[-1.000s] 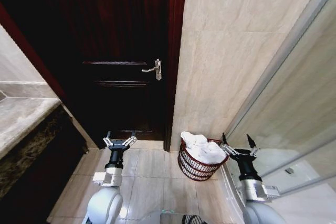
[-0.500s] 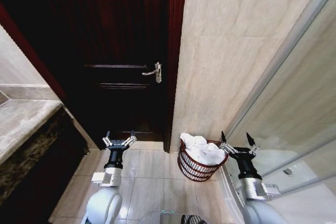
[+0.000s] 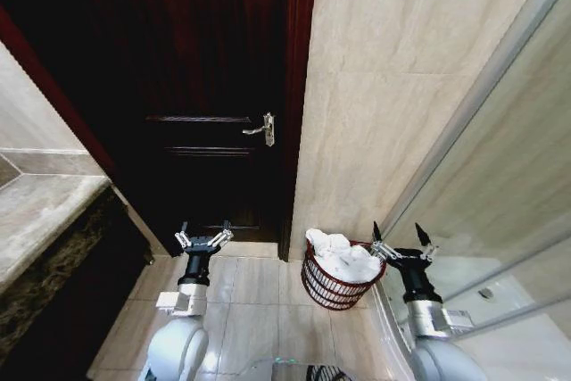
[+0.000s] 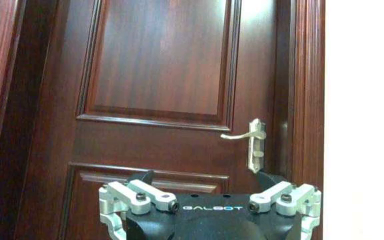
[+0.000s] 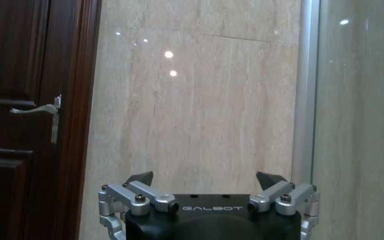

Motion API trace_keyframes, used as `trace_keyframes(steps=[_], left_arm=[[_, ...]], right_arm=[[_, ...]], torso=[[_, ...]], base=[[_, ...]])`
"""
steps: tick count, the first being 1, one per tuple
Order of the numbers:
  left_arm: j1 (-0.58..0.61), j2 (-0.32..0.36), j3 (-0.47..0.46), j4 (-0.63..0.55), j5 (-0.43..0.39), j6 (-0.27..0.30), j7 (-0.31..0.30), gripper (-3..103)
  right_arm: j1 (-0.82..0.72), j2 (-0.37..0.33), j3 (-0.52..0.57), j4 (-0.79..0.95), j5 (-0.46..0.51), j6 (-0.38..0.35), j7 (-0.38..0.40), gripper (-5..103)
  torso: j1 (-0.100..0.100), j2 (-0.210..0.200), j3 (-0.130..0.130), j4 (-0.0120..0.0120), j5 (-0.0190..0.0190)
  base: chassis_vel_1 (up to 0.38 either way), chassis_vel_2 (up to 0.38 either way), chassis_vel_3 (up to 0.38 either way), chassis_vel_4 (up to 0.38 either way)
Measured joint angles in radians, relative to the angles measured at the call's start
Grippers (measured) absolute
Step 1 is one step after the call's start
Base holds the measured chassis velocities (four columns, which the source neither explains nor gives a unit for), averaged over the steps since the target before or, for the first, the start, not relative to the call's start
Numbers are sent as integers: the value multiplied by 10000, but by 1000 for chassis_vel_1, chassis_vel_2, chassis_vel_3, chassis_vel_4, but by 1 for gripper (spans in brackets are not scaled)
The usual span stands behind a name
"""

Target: Discard the used towel into the hamper.

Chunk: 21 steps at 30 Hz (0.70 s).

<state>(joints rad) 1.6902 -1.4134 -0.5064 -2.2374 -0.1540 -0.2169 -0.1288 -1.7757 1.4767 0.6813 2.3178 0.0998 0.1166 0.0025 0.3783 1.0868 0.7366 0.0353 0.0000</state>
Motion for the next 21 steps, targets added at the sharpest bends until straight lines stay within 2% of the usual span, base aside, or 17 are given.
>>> trace_keyframes(steps=[21], left_arm=[[4, 31, -145, -32, -49, 41, 59, 100]], right_arm=[[51, -12, -73, 39, -35, -113, 23, 100]], torso=[[479, 1045, 568, 0, -1]], base=[[0, 0, 0, 0]])
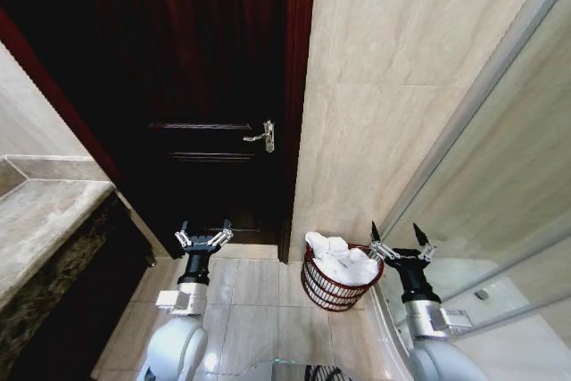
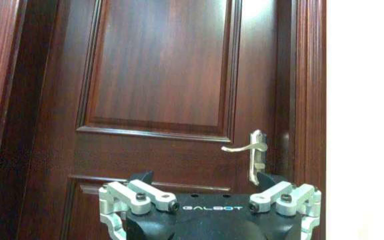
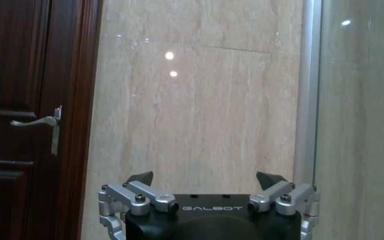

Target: Discard the used towel into the hamper.

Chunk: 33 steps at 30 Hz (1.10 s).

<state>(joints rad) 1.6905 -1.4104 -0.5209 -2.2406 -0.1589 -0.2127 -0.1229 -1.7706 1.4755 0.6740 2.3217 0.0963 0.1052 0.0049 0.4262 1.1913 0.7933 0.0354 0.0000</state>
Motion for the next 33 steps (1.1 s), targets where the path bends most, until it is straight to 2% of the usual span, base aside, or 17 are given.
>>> trace_keyframes(steps=[17, 28, 33], left_arm=[[0, -15, -109, 27, -100, -104, 91, 100], [-25, -15, -78, 41, -42, -89, 74, 100], [-21, -38, 10, 39, -17, -154, 52, 100]], right_arm=[[35, -46, -222, 157, -218, -120, 28, 100], [44, -43, -268, 207, -238, -151, 44, 100], [44, -37, -279, 219, -239, -154, 51, 100]], torso=[[427, 950, 521, 0, 0], [641, 1409, 766, 0, 0], [813, 1789, 973, 0, 0]], base=[[0, 0, 0, 0], [0, 0, 0, 0], [0, 0, 0, 0]])
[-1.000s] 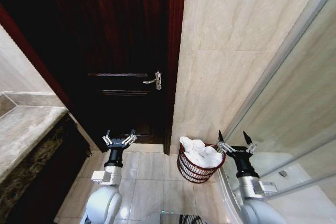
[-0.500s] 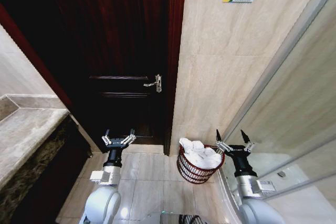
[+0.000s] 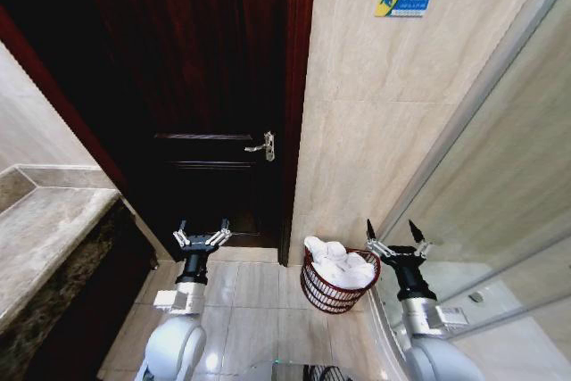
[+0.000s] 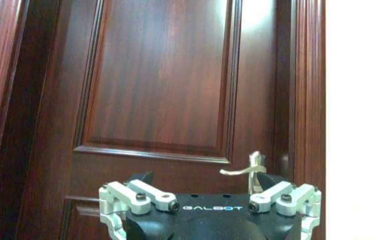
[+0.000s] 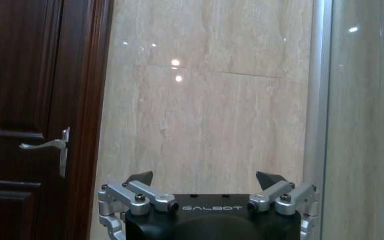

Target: Discard the used towel into the hamper.

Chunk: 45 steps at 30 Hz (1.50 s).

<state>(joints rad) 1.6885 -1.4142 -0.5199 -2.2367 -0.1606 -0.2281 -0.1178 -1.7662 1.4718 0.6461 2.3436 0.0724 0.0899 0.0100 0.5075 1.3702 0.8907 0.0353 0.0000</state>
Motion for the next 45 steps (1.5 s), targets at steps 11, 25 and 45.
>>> trace_keyframes(steps=[11, 25, 45], left_arm=[[-20, 0, 155, 35, 138, -13, -35, 100], [24, 11, 137, 30, 95, -205, -89, 100], [239, -104, 187, 116, 116, -339, -101, 100]], right_arm=[[129, 4, -114, 89, -12, -152, 47, 100], [-48, 37, -166, 146, -42, -170, 58, 100], [-322, -128, 82, 327, 32, -178, 39, 100]], torso=[[247, 540, 293, 0, 0], [404, 854, 445, 0, 0], [358, 762, 394, 0, -1]], base=[[0, 0, 0, 0], [0, 0, 0, 0], [68, -73, -71, 74]])
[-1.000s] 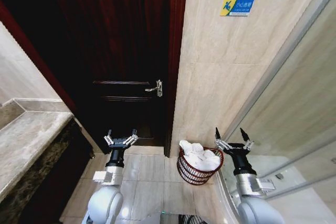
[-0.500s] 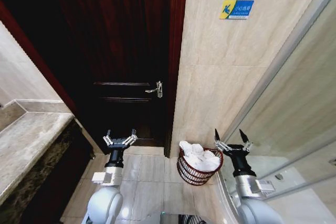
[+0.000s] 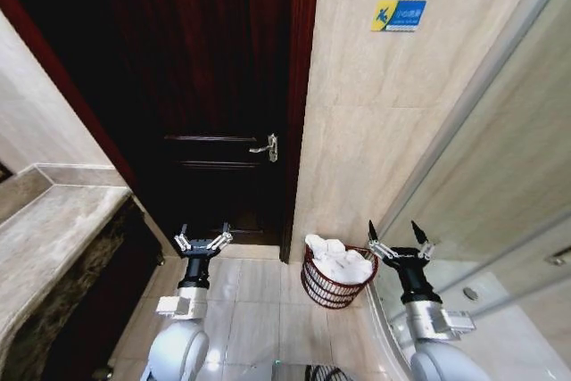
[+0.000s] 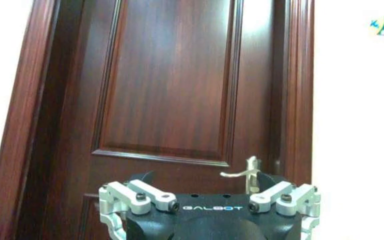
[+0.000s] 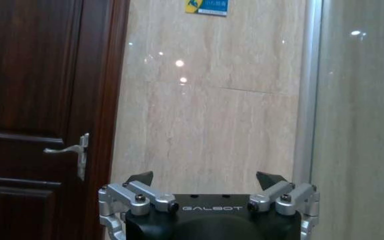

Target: Discard the used towel into the hamper.

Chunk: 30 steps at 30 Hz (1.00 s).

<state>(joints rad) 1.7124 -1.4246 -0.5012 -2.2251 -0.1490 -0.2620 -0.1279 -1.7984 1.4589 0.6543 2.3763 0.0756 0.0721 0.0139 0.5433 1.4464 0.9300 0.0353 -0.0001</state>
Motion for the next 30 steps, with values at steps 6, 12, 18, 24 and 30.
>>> trace_keyframes(steps=[6, 12, 18, 24, 30], left_arm=[[-59, 18, 242, -108, -1, 280, -5, 100], [-92, 54, 493, -151, -12, 428, -85, 100], [-121, 95, 525, -154, -7, 361, -257, 100], [-47, 58, 519, -198, -14, 349, -252, 100], [-26, 46, 514, -245, -6, 355, -155, 100]], right_arm=[[-50, -21, 93, -105, 52, 69, 0, 100], [12, -26, 160, -199, 119, 107, -5, 100], [0, 11, 131, -175, 104, 107, -10, 100], [-98, 31, 128, -109, 78, 153, -18, 100], [-189, 33, 136, -49, 70, 207, -24, 100]], torso=[[-9, -15, -9, -4, 0], [-8, -30, -13, 0, 1], [-12, -38, -17, 0, 1], [-18, -42, -21, 0, 0], [-19, -48, -24, 1, 1]], base=[[152, -171, -151, 143], [139, -119, -125, 138], [139, -126, -111, 146], [133, -153, -145, 137], [131, -132, -120, 130]])
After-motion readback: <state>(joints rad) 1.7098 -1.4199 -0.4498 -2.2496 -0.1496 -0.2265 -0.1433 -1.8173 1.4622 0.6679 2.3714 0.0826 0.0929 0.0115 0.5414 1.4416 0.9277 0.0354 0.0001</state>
